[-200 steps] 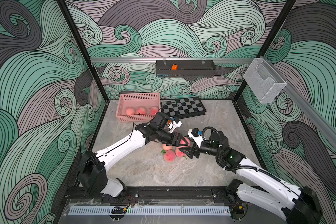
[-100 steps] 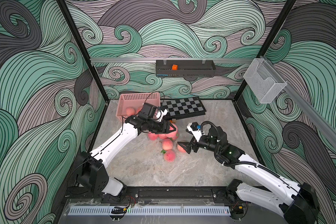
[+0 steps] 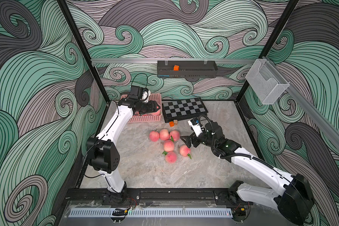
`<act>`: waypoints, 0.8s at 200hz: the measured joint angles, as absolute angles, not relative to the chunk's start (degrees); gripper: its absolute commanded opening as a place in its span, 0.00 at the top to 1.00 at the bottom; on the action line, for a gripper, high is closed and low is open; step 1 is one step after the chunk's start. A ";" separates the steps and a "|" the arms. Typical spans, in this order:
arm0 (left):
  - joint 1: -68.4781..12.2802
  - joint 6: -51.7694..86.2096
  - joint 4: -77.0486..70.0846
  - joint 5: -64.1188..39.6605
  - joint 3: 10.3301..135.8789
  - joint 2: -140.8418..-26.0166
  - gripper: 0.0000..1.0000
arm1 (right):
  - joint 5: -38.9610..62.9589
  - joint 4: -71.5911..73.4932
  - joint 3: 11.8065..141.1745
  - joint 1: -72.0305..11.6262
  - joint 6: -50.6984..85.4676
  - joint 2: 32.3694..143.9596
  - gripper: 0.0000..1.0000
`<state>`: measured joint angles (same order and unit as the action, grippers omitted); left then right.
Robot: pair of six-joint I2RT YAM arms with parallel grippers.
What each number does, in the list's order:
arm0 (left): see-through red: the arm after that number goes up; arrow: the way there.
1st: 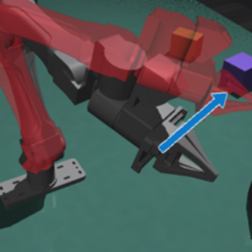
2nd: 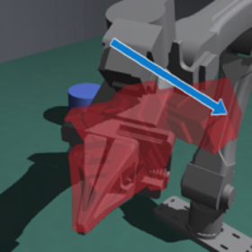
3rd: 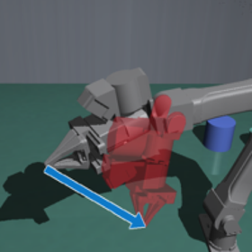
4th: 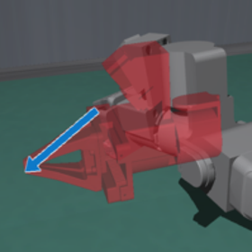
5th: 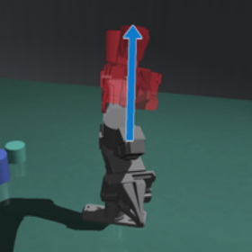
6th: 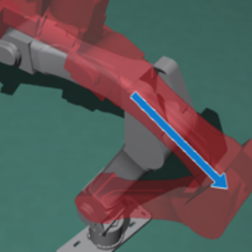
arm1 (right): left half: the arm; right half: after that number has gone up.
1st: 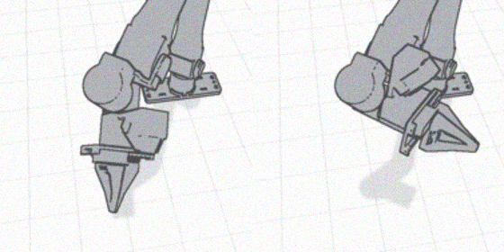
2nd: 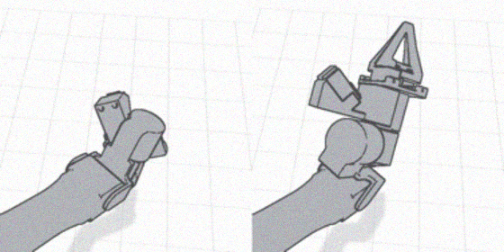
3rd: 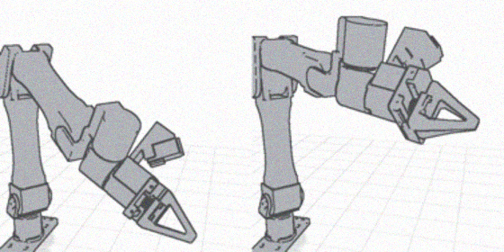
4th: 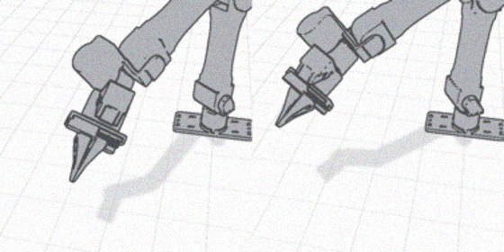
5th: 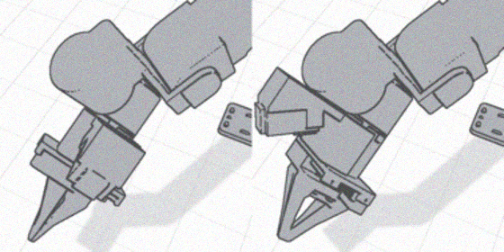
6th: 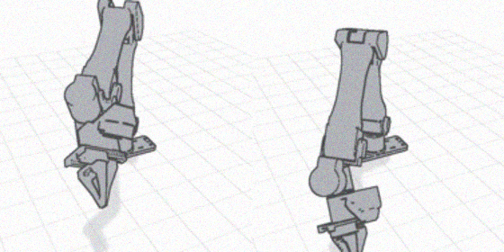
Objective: Put the peaches into the basket
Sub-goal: Place the peach in the basket.
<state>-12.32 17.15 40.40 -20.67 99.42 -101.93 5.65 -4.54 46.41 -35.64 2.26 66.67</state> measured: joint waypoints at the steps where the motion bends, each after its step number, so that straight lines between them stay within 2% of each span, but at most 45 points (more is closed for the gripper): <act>1: -12.27 17.12 40.45 -20.62 99.61 -102.08 0.46 | 5.61 -4.56 46.44 -35.64 2.28 66.72 0.01; 94: -9.43 11.92 40.12 -11.33 123.90 -126.34 0.45 | 5.04 -5.76 47.18 -33.06 2.26 68.51 0.01; 160: -9.39 8.56 38.35 -8.29 134.65 -137.36 0.43 | 6.22 -5.28 46.09 -32.38 2.31 68.53 0.01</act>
